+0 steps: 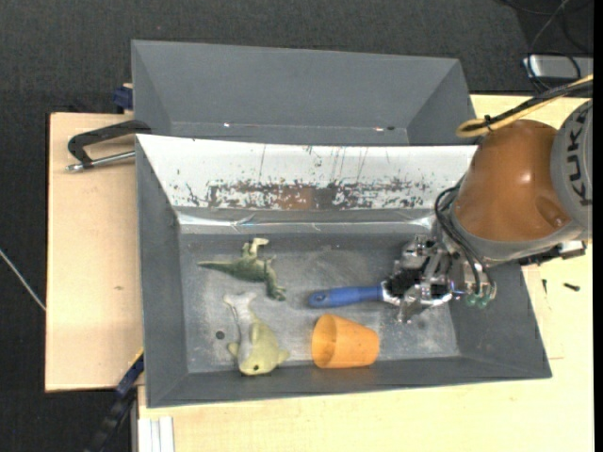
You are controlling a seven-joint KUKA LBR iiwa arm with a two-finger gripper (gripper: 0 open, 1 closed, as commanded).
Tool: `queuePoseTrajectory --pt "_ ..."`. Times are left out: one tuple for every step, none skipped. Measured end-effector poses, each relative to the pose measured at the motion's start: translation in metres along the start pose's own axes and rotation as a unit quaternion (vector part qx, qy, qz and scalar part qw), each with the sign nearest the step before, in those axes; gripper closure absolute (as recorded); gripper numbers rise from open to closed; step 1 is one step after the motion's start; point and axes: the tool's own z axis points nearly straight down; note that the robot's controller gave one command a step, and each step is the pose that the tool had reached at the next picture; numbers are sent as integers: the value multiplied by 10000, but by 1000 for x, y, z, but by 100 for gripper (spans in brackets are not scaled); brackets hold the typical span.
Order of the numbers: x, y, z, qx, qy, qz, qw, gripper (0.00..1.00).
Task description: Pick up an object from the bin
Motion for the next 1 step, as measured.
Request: queuePoseTrajectory --pt "-2 1 -47 0 -10 -3 10000 100"
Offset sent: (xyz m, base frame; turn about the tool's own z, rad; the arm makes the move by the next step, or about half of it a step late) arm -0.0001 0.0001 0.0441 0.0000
